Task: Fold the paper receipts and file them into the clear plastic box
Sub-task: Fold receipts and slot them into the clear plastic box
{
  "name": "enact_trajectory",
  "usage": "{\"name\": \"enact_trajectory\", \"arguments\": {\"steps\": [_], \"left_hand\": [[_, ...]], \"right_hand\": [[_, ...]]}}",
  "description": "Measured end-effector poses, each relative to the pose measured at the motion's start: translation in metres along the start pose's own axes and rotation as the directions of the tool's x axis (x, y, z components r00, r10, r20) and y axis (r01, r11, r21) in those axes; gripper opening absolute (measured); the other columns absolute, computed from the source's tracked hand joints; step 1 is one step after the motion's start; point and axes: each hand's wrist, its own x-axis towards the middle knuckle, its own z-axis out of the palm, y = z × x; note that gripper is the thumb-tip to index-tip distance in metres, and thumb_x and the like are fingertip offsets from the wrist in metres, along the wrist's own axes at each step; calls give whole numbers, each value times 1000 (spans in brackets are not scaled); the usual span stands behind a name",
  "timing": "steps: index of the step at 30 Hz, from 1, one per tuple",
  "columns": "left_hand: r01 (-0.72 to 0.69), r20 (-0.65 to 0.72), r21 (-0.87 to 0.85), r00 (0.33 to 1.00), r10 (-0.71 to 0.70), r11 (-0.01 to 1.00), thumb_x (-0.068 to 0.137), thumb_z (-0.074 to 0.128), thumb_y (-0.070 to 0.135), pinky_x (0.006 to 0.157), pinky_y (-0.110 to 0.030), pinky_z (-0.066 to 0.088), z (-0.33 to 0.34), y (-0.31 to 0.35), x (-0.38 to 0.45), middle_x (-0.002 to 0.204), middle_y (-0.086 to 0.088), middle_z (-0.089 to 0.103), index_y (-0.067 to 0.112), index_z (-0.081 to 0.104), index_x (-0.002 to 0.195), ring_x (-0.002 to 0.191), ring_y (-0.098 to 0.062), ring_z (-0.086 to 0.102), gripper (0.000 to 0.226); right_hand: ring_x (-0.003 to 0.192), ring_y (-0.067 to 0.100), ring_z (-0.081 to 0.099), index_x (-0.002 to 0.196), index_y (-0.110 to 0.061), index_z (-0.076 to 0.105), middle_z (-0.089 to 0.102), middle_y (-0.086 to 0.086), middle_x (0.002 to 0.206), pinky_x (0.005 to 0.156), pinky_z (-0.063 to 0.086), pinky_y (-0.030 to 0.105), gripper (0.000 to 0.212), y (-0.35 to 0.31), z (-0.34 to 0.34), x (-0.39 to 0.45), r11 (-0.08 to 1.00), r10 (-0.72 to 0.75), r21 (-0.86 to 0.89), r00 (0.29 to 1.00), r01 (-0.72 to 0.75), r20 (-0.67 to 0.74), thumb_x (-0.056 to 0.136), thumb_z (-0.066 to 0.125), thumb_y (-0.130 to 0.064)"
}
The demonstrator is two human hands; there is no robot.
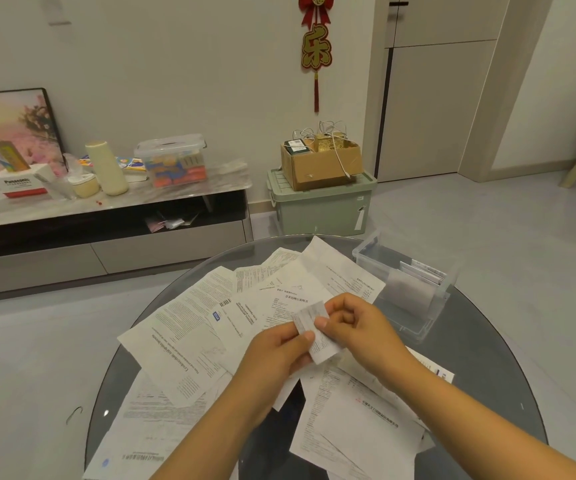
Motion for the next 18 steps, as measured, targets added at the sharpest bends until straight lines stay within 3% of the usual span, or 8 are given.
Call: {"name": "enact_trajectory", "arguments": {"steps": [6,9,18], "left_hand": [[-37,-247,140,966,72,989,93,56,15,72,-26,57,-2,0,-1,91,6,74,26,66,105,78,-11,72,19],[-65,-288,187,950,118,980,93,57,17,57,-15,52,-2,3,0,83,9,74,29,60,102,69,-7,70,16],[-75,-272,118,957,105,990,93,57,20,57,-14,50,4,8,-1,79,14,73,29,65,100,59,-11,68,14]], "right_hand": [[85,8,59,96,-39,51,60,-15,97,71,50,16,25,3,2,-2,960,-114,-260,992,99,-45,83,69,-28],[82,12,66,102,-38,50,67,-5,87,78,56,25,29,-1,1,-2,983,-81,-165,996,86,32,85,67,-21],[58,3,59,100,-23,62,66,-8,65,64,49,23,16,-4,-8,0,999,31,30,999,-32,29,86,65,-16]]}}
